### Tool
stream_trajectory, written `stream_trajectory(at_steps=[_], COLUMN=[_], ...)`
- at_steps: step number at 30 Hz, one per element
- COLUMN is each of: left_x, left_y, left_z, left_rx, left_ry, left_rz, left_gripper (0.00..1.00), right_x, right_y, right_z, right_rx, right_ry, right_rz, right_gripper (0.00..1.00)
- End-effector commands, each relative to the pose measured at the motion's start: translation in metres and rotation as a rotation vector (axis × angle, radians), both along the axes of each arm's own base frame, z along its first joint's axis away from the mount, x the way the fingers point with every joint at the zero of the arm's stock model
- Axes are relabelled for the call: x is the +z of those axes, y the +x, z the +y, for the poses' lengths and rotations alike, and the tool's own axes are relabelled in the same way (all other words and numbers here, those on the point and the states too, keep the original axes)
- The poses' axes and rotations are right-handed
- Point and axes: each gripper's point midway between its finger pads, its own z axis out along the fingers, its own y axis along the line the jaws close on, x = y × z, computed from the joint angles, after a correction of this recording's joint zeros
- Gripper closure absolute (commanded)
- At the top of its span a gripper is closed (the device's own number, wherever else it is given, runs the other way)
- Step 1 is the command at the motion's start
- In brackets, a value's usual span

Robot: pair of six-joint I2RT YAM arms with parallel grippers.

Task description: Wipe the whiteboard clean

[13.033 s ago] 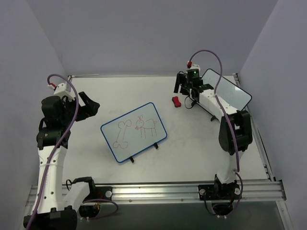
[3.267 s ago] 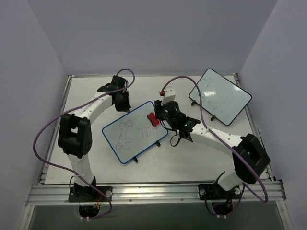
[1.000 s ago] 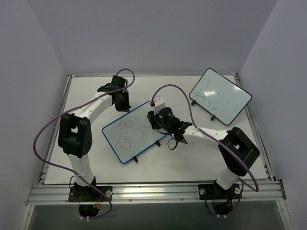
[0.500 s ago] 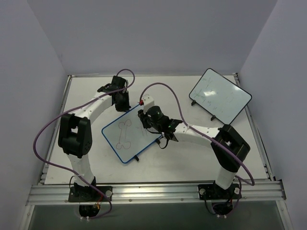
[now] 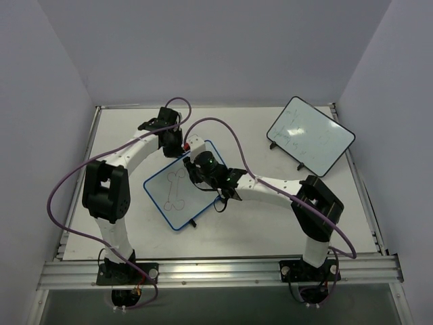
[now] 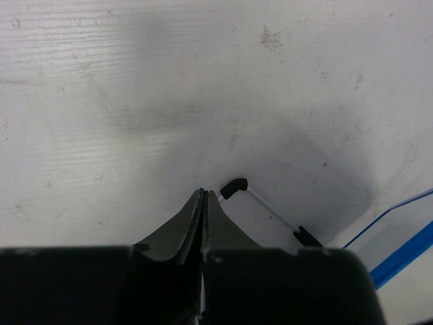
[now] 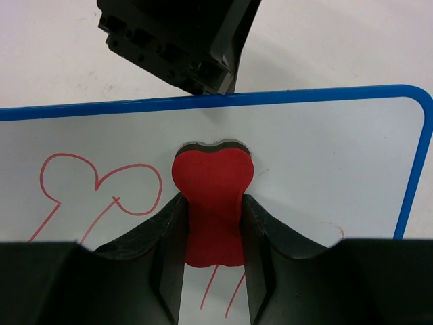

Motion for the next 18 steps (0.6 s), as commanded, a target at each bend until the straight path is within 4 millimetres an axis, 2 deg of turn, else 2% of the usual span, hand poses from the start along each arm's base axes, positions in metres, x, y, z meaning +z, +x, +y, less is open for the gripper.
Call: stream_trajectory(at_steps=[1, 8, 12, 18], left_x=[0.011, 0.01, 0.01, 0.009], left_y=[0.005, 0.005, 0.005, 0.005], left_z=[-0.005, -0.005, -0.005, -0.005], left_rx=[-0.015, -0.017, -0.017, -0.015], left_ry=[-0.009, -0.009, -0.008, -0.007], left_rz=[-0.049, -0.047, -0.048, -0.045], left_gripper=[0.94, 0.94, 0.95, 0.95], right_x=[0.005, 0.005, 0.003, 0.0], right_y=[0.016, 0.032, 0.037, 0.038], right_z=[-0.019, -0.054, -0.067, -0.075], right_rx=[-0.089, -0.188, -0.227, -0.248], right_ry=[-0.009, -0.007, -0.01, -0.015], right_rz=[0.008, 0.038, 0.045, 0.051], right_gripper=[0.74, 0.75, 0.75, 0.76])
